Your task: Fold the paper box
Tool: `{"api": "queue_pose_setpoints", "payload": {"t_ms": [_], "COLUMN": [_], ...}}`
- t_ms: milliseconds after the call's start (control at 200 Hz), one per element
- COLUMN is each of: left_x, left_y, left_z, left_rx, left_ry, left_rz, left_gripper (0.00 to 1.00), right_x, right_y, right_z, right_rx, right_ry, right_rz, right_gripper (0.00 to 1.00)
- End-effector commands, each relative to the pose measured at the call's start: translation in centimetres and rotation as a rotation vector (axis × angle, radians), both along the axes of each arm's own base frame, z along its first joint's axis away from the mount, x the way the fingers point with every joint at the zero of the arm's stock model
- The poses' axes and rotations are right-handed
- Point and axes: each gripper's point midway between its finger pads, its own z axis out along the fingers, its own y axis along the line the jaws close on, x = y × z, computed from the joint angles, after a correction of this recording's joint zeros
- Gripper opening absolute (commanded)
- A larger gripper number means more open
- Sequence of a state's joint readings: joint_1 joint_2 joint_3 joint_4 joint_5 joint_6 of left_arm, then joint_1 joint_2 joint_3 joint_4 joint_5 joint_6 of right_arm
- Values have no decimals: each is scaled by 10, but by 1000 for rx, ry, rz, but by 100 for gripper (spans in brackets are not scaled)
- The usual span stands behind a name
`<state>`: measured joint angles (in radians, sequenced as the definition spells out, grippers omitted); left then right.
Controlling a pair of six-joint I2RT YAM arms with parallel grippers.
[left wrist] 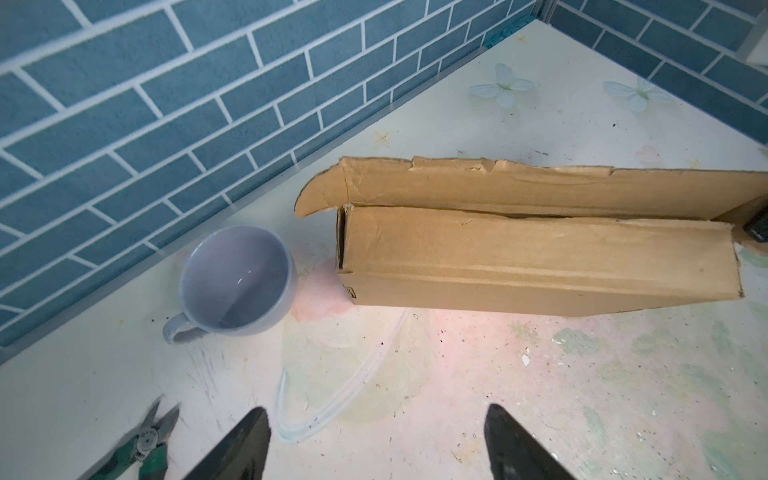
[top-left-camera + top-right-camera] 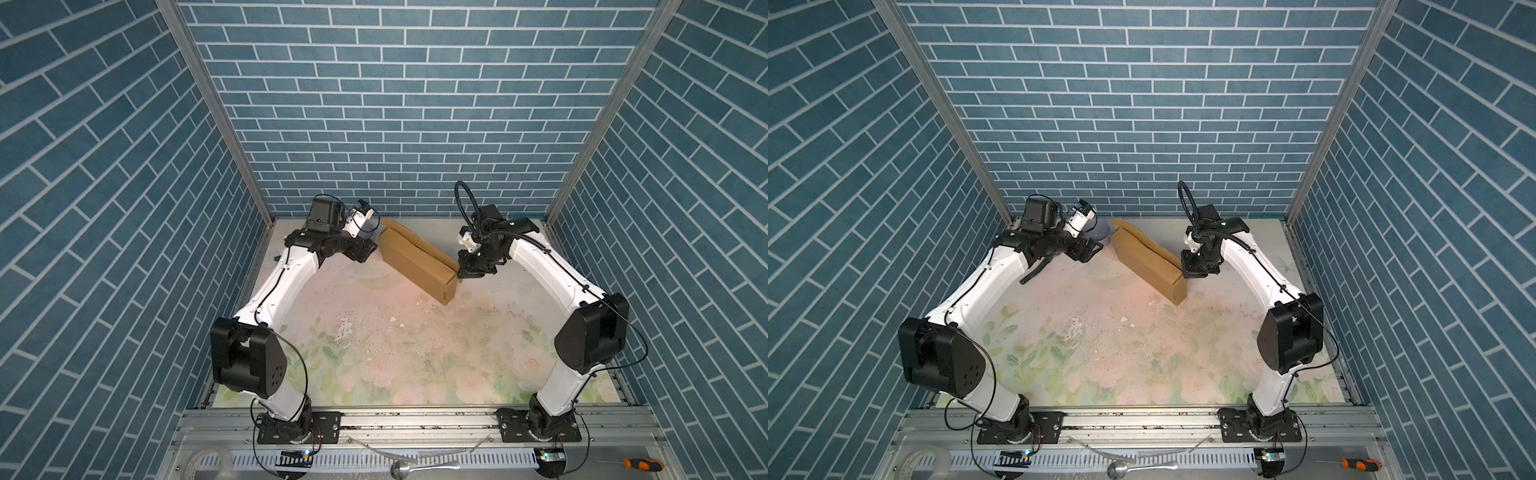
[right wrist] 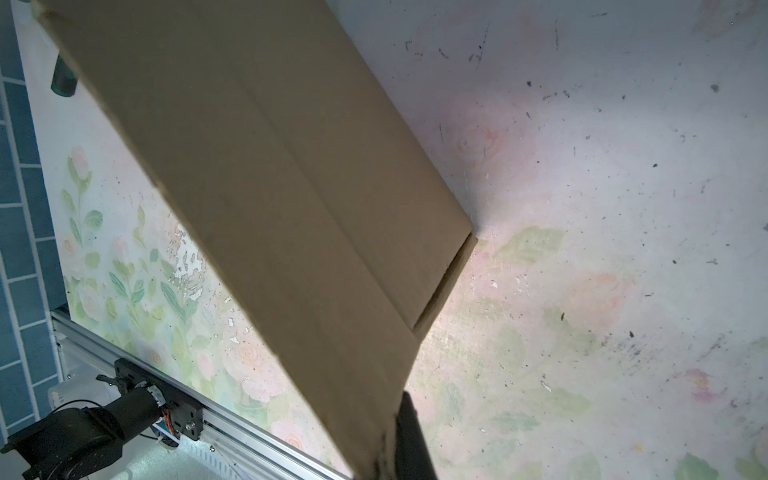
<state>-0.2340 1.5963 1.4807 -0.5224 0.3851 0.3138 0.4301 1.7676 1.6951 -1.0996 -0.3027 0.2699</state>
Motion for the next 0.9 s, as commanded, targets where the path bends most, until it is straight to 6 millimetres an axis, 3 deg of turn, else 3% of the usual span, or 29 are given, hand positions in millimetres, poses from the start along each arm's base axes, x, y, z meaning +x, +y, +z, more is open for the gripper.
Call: {"api": "queue_pose_setpoints", "payload": {"t_ms": [0, 100, 255, 570, 765, 895], "left_x": [12, 30, 56, 92, 102, 95], "left_y": [1, -13, -25, -45, -55, -64], "left_z": [25, 33, 10, -5, -12, -18], "left_rx": [-19, -104, -5, -71, -114, -186], "left_ry": [-95, -78, -74, -26, -18, 19], "left_rz": [-14, -128, -284, -452, -509, -558], "left_gripper": [92, 92, 89, 92, 92, 88], "right_x": [-4, -3, -1, 1, 2, 2], "right_y": [-6, -6, -4, -3, -3, -4], "right_z": [-1, -7, -7, -10, -12, -11], "right_rx": [-26, -27, -20, -20, -26, -31], "right_ry": [25, 40, 40, 35, 38, 36], "right_rz": [34, 40, 47, 65, 68, 70], "right_gripper": [0, 0, 0, 0, 0, 0]}}
